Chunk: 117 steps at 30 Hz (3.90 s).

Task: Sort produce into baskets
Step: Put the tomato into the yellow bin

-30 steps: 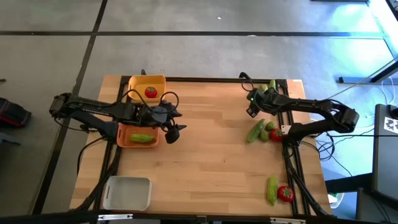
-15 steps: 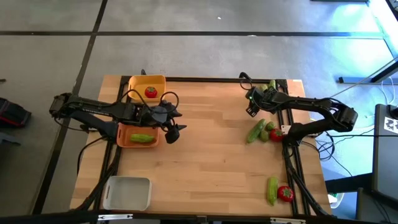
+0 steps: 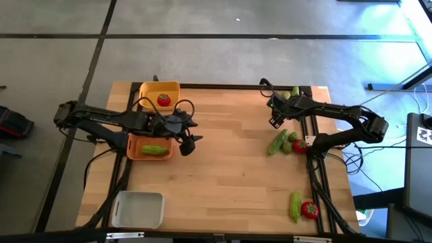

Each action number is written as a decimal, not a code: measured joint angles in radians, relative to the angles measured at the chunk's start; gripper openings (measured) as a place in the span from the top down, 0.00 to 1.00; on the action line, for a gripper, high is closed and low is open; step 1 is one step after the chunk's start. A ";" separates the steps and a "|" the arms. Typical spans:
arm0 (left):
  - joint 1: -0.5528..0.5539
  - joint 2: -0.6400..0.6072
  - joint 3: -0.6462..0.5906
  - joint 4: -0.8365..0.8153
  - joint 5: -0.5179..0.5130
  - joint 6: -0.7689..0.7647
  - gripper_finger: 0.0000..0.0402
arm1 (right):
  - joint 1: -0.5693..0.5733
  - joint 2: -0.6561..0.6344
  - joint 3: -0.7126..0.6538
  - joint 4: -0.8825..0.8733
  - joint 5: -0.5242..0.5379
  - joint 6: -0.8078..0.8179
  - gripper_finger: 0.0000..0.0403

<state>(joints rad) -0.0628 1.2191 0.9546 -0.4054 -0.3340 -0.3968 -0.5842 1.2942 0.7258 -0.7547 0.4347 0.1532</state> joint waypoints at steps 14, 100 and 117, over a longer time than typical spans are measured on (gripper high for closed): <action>0.000 0.037 0.000 0.006 0.000 0.012 0.31 | -0.044 0.000 -0.067 0.106 -0.001 -0.038 0.24; -0.002 0.037 0.000 0.049 0.001 0.049 0.31 | -0.026 0.012 -0.066 0.701 -0.602 -0.236 0.22; -0.002 0.037 0.000 0.050 0.001 0.047 0.31 | 0.047 0.013 -0.265 1.143 -0.473 -0.268 0.24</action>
<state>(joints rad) -0.0650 1.2560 0.9546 -0.3557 -0.3332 -0.3500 -0.5369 1.3067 0.4606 0.3879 -0.0381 -0.1149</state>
